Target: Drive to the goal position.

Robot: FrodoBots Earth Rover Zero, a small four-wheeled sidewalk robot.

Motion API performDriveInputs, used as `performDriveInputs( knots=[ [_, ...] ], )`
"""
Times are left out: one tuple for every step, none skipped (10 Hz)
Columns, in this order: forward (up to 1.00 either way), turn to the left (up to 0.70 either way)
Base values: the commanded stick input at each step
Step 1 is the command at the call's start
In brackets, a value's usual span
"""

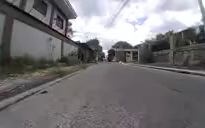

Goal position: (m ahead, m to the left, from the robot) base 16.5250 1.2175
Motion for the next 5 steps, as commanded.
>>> performDriveInputs(
  knots=[
    [1.00,-0.36],
    [1.00,-0.36],
    [1.00,-0.36],
    [1.00,-0.36],
    [1.00,-0.35]
  ],
)
